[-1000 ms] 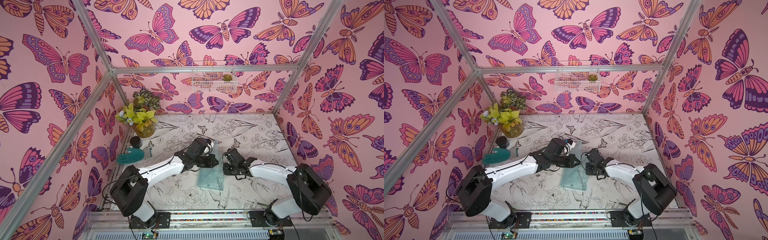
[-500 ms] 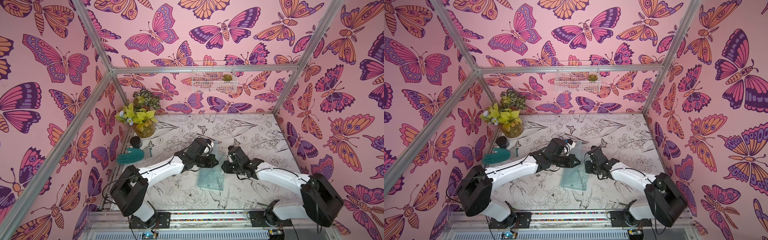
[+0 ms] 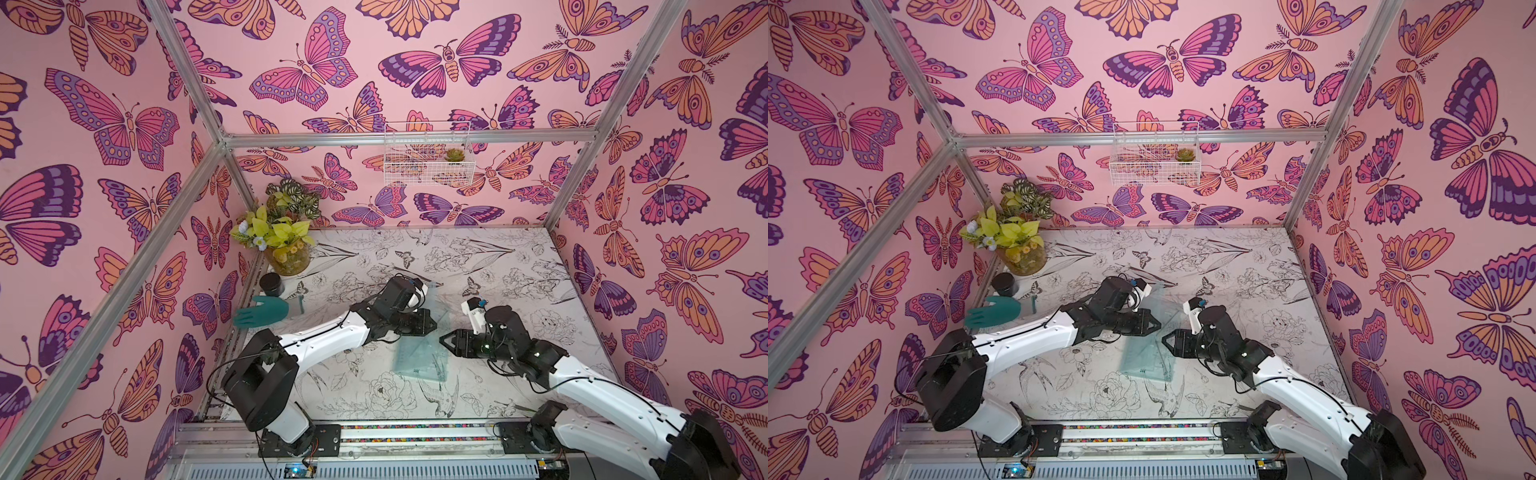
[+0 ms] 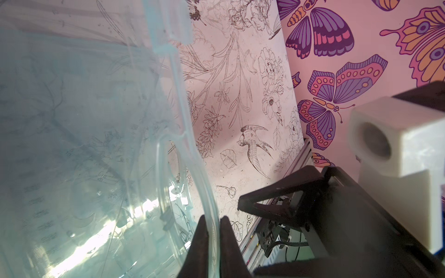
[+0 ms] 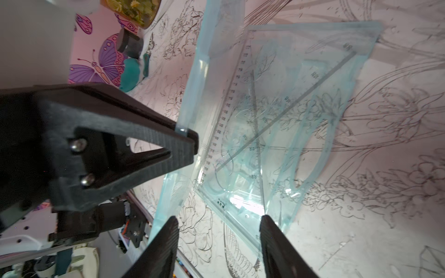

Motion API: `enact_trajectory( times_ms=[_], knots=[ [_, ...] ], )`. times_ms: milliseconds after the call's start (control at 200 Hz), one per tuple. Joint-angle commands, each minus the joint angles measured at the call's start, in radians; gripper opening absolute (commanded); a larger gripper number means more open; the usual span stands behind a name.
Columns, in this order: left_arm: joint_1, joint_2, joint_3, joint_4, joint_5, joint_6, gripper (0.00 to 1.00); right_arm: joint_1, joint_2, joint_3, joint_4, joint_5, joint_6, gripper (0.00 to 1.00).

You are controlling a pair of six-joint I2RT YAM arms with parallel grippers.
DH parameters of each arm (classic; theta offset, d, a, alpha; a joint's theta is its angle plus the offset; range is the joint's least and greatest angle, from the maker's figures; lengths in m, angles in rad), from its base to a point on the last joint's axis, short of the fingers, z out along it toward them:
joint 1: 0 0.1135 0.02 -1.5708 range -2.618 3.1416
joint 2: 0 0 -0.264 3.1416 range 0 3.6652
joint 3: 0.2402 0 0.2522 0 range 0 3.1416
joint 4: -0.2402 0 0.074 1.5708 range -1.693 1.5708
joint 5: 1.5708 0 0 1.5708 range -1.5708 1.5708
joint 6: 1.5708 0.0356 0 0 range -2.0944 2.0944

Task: Open the ruler set and take out the ruler
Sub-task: Open the ruler set bag at the center of the board.

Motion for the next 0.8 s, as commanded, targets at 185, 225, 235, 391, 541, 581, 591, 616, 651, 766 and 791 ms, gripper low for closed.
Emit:
enact_trajectory(
  times_ms=[185, 225, 235, 391, 541, 581, 591, 616, 651, 766, 791],
  knots=[
    [0.006, 0.013, 0.017, 0.003, -0.018, 0.031, 0.00, 0.041, 0.036, -0.015, 0.120, -0.064, 0.071, 0.58],
    [0.006, 0.013, 0.018, 0.003, -0.016, 0.031, 0.00, 0.052, 0.045, -0.014, 0.133, -0.061, 0.078, 0.57],
    [0.007, 0.014, 0.019, 0.004, -0.017, 0.030, 0.00, 0.055, 0.048, -0.013, 0.136, -0.060, 0.080, 0.57],
    [0.006, 0.015, 0.023, 0.003, -0.016, 0.029, 0.00, 0.110, 0.103, 0.007, 0.162, -0.034, 0.078, 0.57],
    [0.006, 0.012, 0.024, 0.004, -0.018, 0.026, 0.00, 0.147, 0.137, 0.025, 0.187, -0.018, 0.085, 0.56],
    [0.005, 0.011, 0.024, 0.004, -0.017, 0.025, 0.01, 0.155, 0.139, 0.030, 0.188, -0.011, 0.083, 0.55],
    [0.005, 0.011, 0.024, 0.003, -0.018, 0.026, 0.01, 0.156, 0.140, 0.031, 0.188, -0.011, 0.083, 0.55],
    [0.005, 0.010, 0.023, 0.003, -0.018, 0.027, 0.02, 0.159, 0.141, 0.034, 0.188, -0.009, 0.083, 0.55],
    [0.005, 0.008, 0.021, 0.003, -0.018, 0.027, 0.02, 0.161, 0.144, 0.036, 0.190, -0.008, 0.083, 0.55],
    [0.005, 0.003, 0.017, 0.000, -0.023, 0.027, 0.05, 0.171, 0.159, 0.043, 0.213, -0.009, 0.093, 0.54],
    [0.004, 0.004, 0.016, -0.002, -0.024, 0.026, 0.06, 0.173, 0.165, 0.045, 0.219, -0.010, 0.095, 0.54]
  ],
)
